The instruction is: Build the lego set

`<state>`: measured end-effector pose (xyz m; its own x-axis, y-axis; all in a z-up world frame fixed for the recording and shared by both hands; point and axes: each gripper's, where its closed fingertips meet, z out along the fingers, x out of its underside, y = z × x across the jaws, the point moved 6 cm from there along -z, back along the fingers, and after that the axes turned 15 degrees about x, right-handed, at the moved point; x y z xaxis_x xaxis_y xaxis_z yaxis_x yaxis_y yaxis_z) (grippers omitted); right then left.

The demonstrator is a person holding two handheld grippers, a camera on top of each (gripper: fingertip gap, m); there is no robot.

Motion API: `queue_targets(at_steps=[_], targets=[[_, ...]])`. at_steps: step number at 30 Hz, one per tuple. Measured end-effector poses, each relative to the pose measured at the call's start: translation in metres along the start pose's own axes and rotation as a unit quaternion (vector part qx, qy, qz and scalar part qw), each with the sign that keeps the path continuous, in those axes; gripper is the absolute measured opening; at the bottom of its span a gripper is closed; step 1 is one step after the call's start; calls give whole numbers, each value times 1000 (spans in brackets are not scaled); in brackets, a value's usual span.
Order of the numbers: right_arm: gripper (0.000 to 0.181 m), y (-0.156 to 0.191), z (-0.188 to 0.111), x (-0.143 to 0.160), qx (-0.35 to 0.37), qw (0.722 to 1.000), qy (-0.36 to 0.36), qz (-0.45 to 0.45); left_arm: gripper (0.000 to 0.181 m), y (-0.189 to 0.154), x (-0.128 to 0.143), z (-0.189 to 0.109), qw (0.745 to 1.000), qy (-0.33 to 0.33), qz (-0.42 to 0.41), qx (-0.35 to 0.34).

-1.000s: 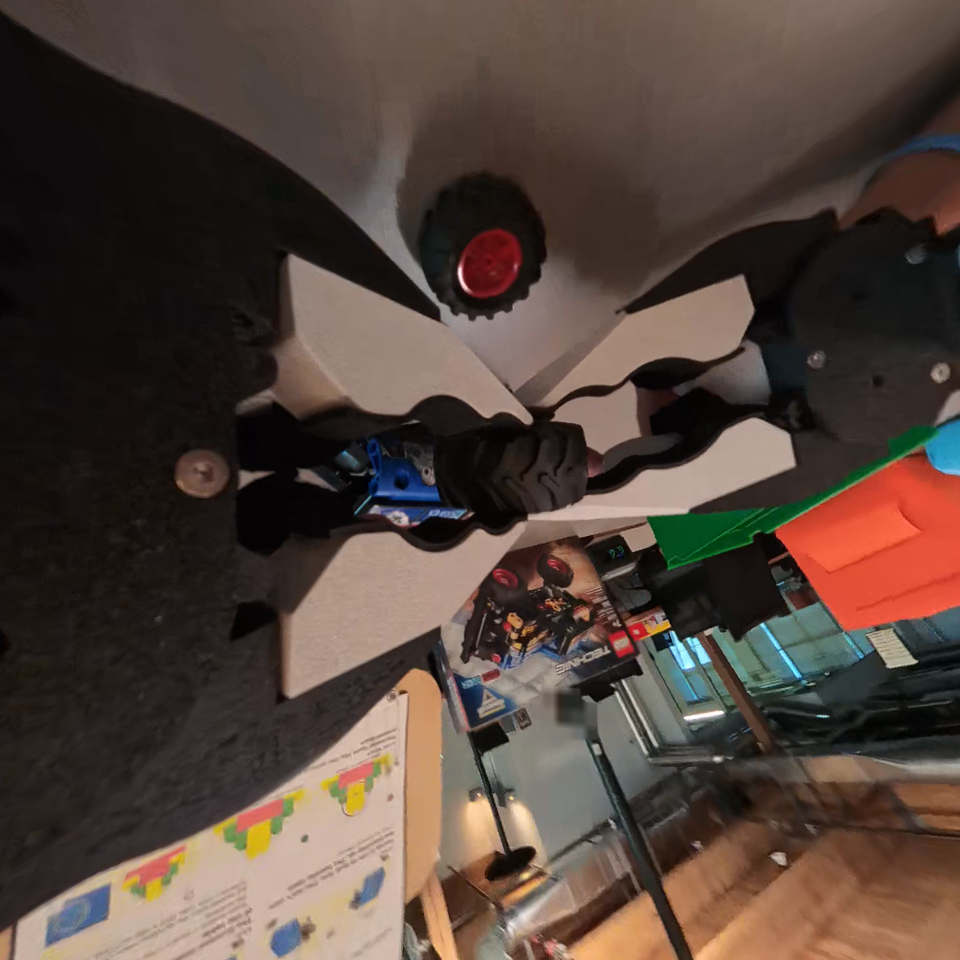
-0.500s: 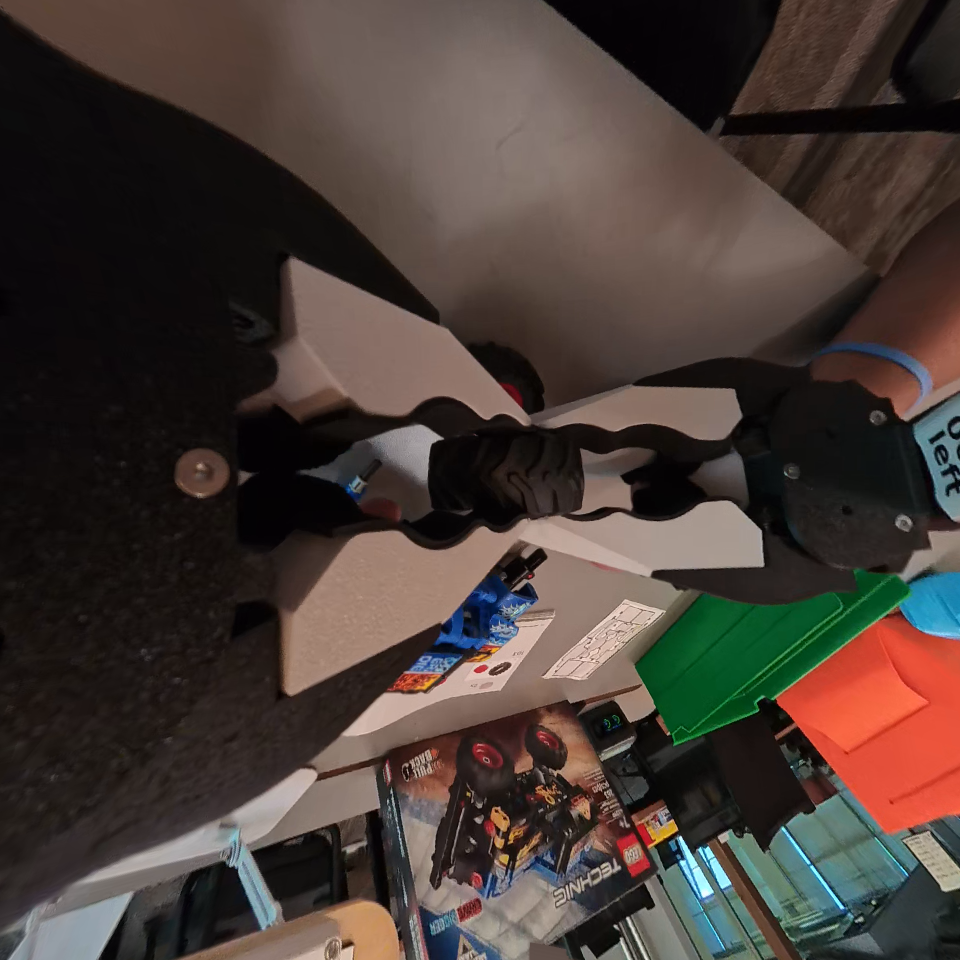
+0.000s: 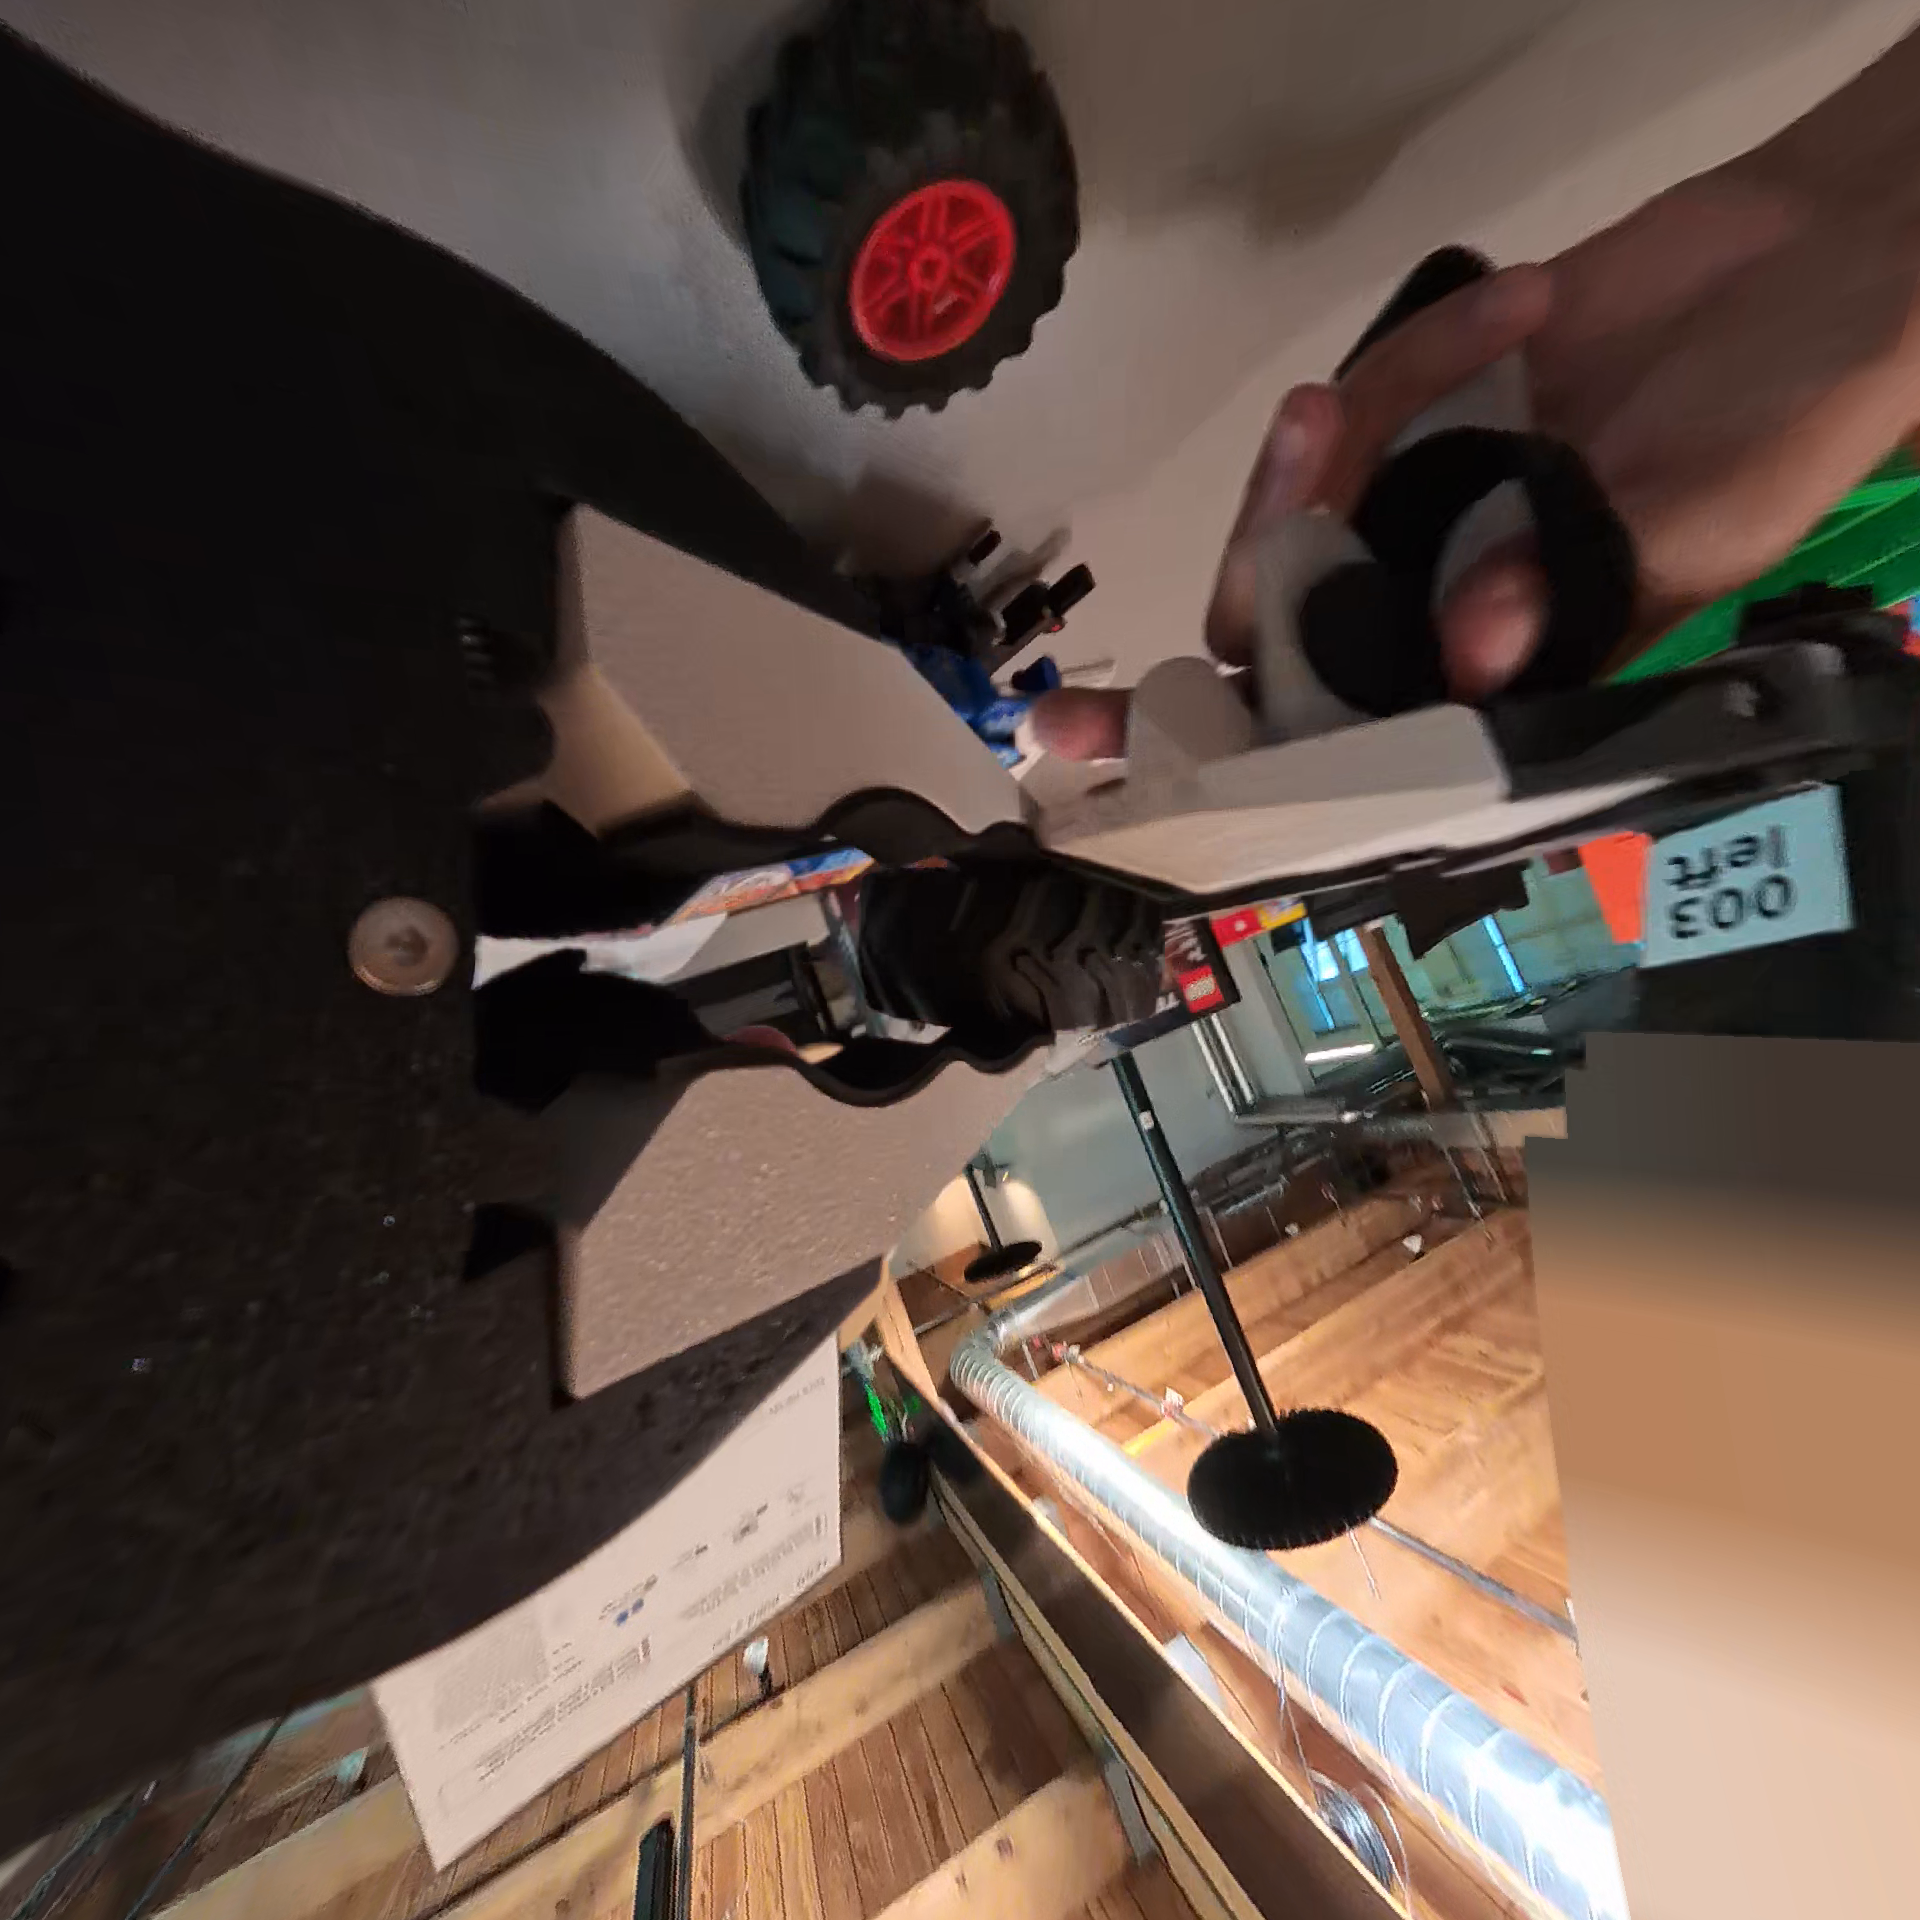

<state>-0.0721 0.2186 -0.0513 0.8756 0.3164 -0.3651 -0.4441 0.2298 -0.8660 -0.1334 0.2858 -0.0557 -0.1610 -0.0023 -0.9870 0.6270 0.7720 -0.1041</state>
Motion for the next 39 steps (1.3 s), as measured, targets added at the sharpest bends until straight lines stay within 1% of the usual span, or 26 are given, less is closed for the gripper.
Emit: queue_targets(at_steps=[3,5,6,10,12,14,16,17,18,20,23,25,28,31,32,34,39], targets=[[29,3,-2,-5,-14,1000,-11,18,68,-5,3,5,1000,-10,-13,22],[29,4,-7,-13,-18,999,-39,19,59,-7,3,5,997,-25,-40,55],[29,4,-8,-15,-16,999,-46,16,59,-8,4,5,996,-33,-51,70],[30,4,-9,-11,-53,997,-37,37,58,-6,7,5,996,-35,-49,72],[33,2,-9,-6,-58,997,-29,40,58,-6,6,2,995,-40,-50,81],[41,2,-8,-2,-77,995,-16,54,58,-5,7,0,994,-35,-57,92],[39,8,-10,-4,-110,992,-19,66,58,-9,8,3,990,-32,-66,118],[36,10,-11,-4,-110,992,-23,58,57,-11,10,5,990,-21,-65,123],[29,10,-11,-3,-107,993,-23,50,57,-11,13,7,991,-9,-60,120],[28,10,-12,-4,-106,993,-26,44,58,-12,14,8,992,-6,-55,116],[28,6,-10,-4,-95,994,-17,43,57,-11,9,7,989,-21,-75,122],[27,7,-9,-4,-94,995,-15,40,57,-9,11,7,989,-19,-81,124],[28,11,-12,-3,-95,995,-25,18,56,-9,14,6,989,-4,-82,127],[28,14,-14,-3,-129,991,-26,20,55,-10,18,7,987,21,-80,135],[28,14,-16,-4,-133,990,-34,19,55,-12,17,7,988,33,-67,136],[27,15,-18,-6,-141,989,-42,18,55,-14,18,7,986,40,-67,145],[25,25,-23,-7,-184,982,-40,23,54,-17,26,9,982,78,-62,158]])
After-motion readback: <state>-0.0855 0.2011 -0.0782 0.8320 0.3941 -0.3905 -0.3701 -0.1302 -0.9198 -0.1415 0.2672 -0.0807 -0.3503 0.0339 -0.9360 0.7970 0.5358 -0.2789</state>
